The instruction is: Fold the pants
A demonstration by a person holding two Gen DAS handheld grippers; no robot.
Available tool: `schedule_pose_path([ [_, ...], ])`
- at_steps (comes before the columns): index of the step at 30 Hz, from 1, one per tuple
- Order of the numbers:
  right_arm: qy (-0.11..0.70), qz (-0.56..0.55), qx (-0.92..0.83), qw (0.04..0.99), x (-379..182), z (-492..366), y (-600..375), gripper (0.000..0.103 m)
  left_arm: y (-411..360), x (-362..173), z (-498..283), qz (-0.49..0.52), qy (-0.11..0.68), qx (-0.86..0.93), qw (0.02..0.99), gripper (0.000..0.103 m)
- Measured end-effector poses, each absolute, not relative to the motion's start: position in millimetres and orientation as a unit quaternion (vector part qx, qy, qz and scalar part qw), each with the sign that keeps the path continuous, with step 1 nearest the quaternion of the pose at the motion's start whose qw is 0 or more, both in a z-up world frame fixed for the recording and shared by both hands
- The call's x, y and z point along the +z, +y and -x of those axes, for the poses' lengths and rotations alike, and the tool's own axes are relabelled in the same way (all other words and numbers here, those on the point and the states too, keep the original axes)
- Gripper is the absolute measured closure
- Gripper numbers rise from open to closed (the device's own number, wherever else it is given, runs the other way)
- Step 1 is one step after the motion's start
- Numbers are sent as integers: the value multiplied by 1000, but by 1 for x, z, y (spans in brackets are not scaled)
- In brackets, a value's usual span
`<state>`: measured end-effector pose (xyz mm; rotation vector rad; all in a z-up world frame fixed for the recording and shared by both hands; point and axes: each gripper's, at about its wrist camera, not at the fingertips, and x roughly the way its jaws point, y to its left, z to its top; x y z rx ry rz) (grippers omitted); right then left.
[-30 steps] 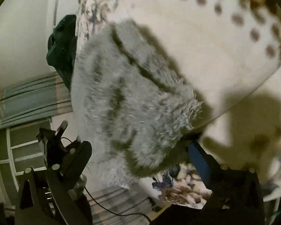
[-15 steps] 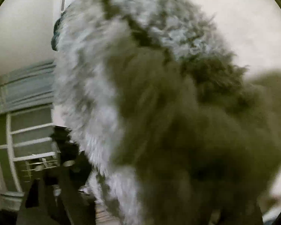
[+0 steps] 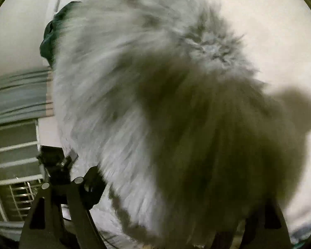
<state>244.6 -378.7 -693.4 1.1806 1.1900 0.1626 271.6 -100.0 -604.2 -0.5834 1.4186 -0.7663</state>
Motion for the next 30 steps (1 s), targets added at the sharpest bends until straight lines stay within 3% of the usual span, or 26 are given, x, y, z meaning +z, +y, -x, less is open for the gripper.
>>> schedule_pose_path([
  [2,514,-525,57,675,-691,-250,-367,27,-96,-602,-273,271,613,-347,656,29],
  [3,514,-515,52,684,-684,-249,-361,41,-97,-598,-272,269,608,-355,657,40],
  [4,511,-503,42,696,-671,-247,-354,52,-98,-592,-270,266,607,-365,654,43],
  [6,497,-510,26,701,-653,-237,-345,59,-99,-577,-267,263,603,-374,654,50],
  [20,457,-469,51,754,-500,-243,-270,65,-77,-479,-281,272,560,-411,666,51],
  [28,404,-436,95,798,-441,-284,-327,66,-68,-451,-372,320,494,-408,698,51],
  [30,391,-433,103,806,-437,-329,-330,66,-61,-449,-409,322,476,-411,708,51],
])
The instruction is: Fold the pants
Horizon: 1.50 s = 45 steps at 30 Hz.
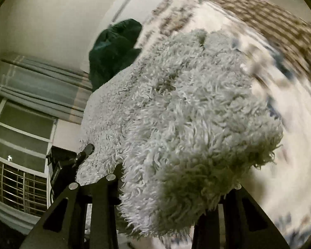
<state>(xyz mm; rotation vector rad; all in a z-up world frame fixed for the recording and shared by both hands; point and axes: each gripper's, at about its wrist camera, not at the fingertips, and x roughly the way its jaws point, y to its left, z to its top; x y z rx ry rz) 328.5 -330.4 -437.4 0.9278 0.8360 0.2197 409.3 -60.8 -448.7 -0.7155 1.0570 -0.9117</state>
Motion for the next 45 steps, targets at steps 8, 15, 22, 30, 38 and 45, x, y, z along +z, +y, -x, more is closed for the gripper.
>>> schedule_pose_path([
  [8,384,-390,109,830,-468,-534,-332,66,-58,-484,-579,309,460,-397,732,51],
  [15,449,-397,87,796,-548,-647,-330,60,-50,-562,-666,261,532,-325,737,48],
  [22,504,-348,24,790,-571,-637,-344,10,-33,-574,-644,216,565,-279,746,19],
  [30,540,-260,-81,796,-543,-618,-355,6,-52,-544,-617,90,549,-206,805,6],
  [38,500,-110,-174,841,-445,-604,-299,0,-69,-470,-569,-27,487,-122,864,6],
  [45,462,-100,-181,862,-345,-534,-264,0,-70,-393,-525,-21,460,-122,879,6],
])
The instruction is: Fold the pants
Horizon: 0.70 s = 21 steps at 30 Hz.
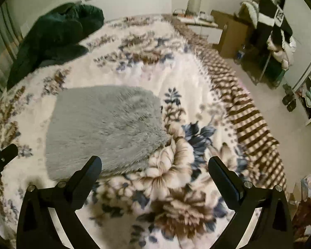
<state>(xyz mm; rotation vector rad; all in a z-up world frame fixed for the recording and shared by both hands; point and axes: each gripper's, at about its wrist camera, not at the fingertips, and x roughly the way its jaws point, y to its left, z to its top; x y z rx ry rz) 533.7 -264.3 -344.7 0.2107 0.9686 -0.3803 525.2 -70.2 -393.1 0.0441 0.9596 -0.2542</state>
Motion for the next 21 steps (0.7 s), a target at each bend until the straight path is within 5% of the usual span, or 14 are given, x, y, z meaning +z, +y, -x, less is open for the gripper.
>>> schedule_pose_path([
  [11,383,-59,-156,909,-164,-399,-222,0,-60,-245,-399,-18,402,-107,909,6],
  [21,340,-45,-111,933,-57,-272,-205,0,-49,-162,-281,-14,365,-83,927,6],
])
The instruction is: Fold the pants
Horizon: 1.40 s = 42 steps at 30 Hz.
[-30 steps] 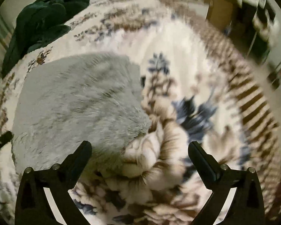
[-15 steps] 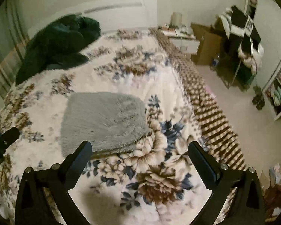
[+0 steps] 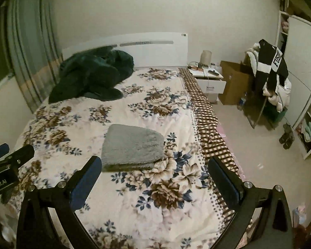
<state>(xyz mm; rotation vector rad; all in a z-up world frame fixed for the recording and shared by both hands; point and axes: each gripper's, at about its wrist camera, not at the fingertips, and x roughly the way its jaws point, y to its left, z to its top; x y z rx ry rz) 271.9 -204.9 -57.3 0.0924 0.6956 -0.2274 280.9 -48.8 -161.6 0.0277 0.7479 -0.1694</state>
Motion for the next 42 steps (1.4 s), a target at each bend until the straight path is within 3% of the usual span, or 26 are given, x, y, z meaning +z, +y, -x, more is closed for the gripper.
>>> schedule_pose_path([
  [13,332,-47,-102,937,5,-177,-187,0,-40,-123,-225,-20,355,-80,931,0],
  [42,345,-40,-113,931,37,-153,-168,0,-39,-112,-213,-45,362,-74,928,0],
])
